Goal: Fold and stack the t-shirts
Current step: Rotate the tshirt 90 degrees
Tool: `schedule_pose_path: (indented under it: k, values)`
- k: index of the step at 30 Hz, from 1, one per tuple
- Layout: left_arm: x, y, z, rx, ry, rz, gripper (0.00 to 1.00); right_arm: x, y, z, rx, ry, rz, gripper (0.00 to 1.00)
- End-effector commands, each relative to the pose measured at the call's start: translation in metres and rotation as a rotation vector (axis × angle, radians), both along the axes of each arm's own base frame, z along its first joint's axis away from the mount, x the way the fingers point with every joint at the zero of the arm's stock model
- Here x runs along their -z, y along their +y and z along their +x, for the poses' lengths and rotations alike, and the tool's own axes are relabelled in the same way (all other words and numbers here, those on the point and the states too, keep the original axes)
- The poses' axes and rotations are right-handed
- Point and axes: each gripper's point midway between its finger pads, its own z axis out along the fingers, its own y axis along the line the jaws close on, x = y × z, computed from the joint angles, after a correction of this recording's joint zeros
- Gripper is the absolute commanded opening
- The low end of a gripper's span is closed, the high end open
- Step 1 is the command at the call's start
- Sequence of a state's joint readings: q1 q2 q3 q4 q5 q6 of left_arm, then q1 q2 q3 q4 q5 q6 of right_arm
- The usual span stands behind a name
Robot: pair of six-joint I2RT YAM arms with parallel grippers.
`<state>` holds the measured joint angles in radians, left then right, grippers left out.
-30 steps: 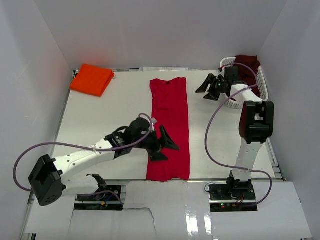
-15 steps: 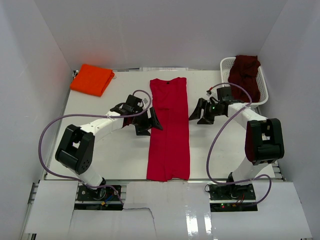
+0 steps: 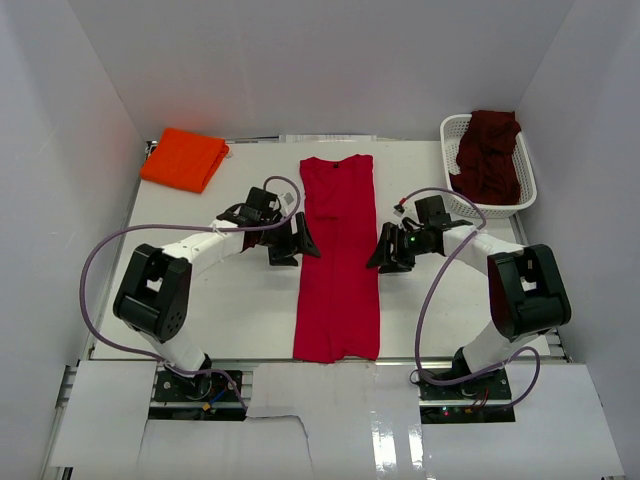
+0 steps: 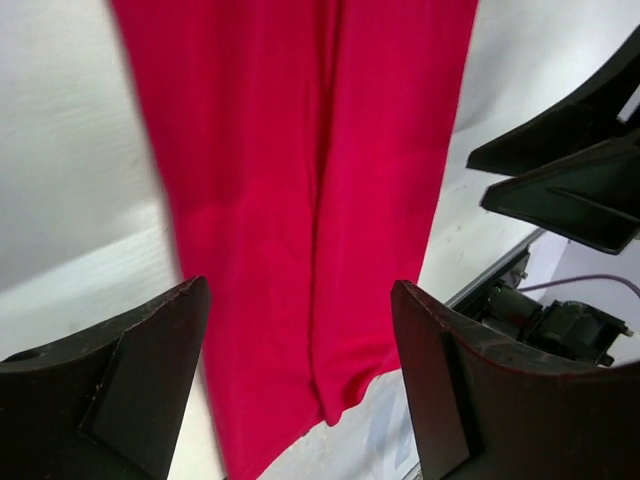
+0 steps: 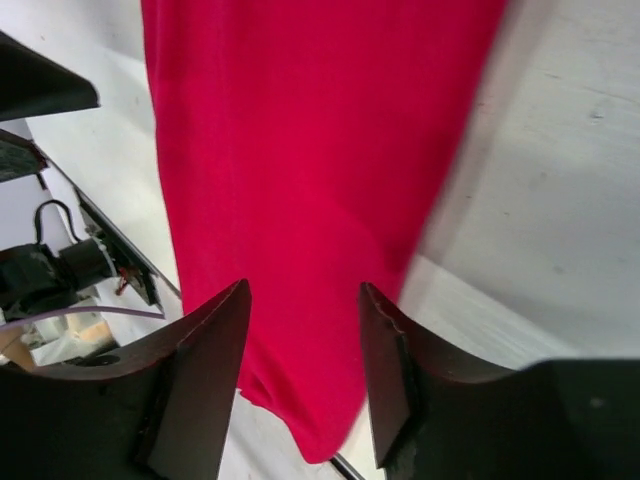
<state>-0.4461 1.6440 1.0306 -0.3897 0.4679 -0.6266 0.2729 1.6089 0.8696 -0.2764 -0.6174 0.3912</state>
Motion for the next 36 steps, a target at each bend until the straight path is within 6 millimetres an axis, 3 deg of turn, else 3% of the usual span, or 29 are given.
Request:
schedule_pose_path:
  k: [1, 2, 4, 5, 6, 7, 8, 17, 23, 36]
  values:
    - [-0.025, -0.022, 0.016, 0.084, -0.080, -0.116, 0.83, -0.013, 0.013, -0.001, -0.027, -0.042, 0.052, 0.52]
    - [-0.030, -0.025, 0.020, 0.088, -0.098, -0.129, 0.81, -0.013, 0.014, 0.001, -0.026, -0.044, 0.055, 0.48]
    - [-0.038, -0.033, 0.025, 0.113, -0.142, -0.175, 0.60, -0.016, 0.019, 0.004, -0.029, -0.049, 0.065, 0.23]
    - [-0.041, -0.035, 0.028, 0.121, -0.159, -0.186, 0.44, -0.014, 0.021, 0.005, -0.031, -0.044, 0.073, 0.12]
    - [-0.042, -0.037, 0.030, 0.128, -0.169, -0.198, 0.14, -0.014, 0.022, 0.008, -0.029, -0.046, 0.075, 0.08]
    - [-0.039, -0.039, 0.032, 0.130, -0.169, -0.204, 0.03, -0.013, 0.023, 0.009, -0.031, -0.045, 0.078, 0.08]
    - [-0.036, -0.040, 0.033, 0.133, -0.159, -0.204, 0.00, -0.013, 0.026, 0.011, -0.035, -0.048, 0.085, 0.08]
    - [0.007, -0.051, 0.036, 0.163, -0.090, -0.237, 0.00, 0.008, 0.045, 0.023, -0.058, -0.029, 0.179, 0.08]
    - [0.020, -0.053, 0.042, 0.145, -0.100, -0.243, 0.00, 0.017, 0.055, 0.028, -0.073, -0.025, 0.243, 0.08]
    - [0.061, -0.042, 0.046, 0.083, -0.071, -0.153, 0.00, 0.045, 0.055, 0.037, -0.051, 0.006, 0.194, 0.08]
